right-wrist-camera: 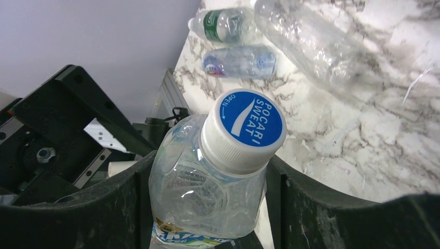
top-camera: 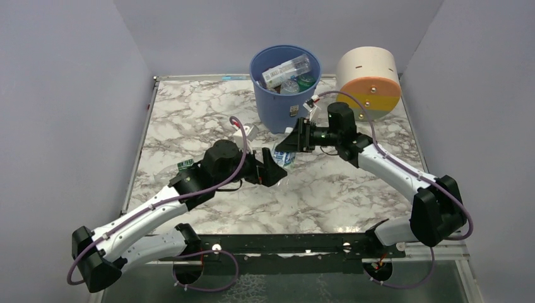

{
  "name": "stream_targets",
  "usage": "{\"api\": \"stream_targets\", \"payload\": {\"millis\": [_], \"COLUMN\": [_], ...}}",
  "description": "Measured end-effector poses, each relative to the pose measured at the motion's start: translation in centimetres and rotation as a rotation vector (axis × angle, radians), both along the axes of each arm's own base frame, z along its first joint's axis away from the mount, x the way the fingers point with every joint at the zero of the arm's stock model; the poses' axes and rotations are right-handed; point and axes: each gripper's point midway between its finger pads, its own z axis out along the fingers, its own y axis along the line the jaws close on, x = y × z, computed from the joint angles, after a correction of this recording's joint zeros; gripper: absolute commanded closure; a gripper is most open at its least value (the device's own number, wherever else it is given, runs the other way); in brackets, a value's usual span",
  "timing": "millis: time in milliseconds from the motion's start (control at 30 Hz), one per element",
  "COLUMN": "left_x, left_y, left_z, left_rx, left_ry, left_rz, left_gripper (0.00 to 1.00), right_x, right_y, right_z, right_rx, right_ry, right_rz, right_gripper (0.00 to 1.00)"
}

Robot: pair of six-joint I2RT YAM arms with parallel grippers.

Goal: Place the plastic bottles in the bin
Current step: Pick up the plastic bottle at the center of the board.

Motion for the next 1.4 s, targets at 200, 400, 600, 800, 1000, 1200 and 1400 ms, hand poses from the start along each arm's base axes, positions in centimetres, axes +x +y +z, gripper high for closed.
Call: {"api": "stream_targets", "payload": {"millis": [200,400,600,800,1000,1200,1400], "left_x": [-0.5,-1.2,-1.6,-1.7,-1.7,-1.7,-1.5], "left_y": [1.7,3.3,4.2,4.8,5.5,5.7,6.0], "left_z": [3.5,5.9,5.7,5.4,5.3,4.8,4.3], "left_rx": [-0.069,-0.136,-0.134,-0.119,-0.106,-0.091,-0.060], "left_ry": [-0.076,-0.126,-0.125,-0.124,-0.127,-0.125,-0.131], "left_rz": [0.043,0.074,0.094,0.113,0.130,0.136,0.143], "left_gripper": [0.01,0.01,0.01,0.01,0.01,0.01,0.01], "right_x": [1.5,3.7,6.0,9.1,12.4,16.9,21.0], "right_y": [0.3,0.9,1.7,2.6,2.3,1.1,-1.0], "right_z": [2.8,5.8,9.3,14.0,16.6,18.3,20.2], "right_rx": [0.004,0.002,0.018,0.047,0.057,0.042,0.037], "right_ry": [-0.079,-0.151,-0.220,-0.329,-0.402,-0.483,-0.585], "right_rz": [-0.024,-0.050,-0.074,-0.115,-0.200,-0.334,-0.477], "right_gripper": [0.61,0.61,0.60,0.60,0.60,0.59,0.58]}}
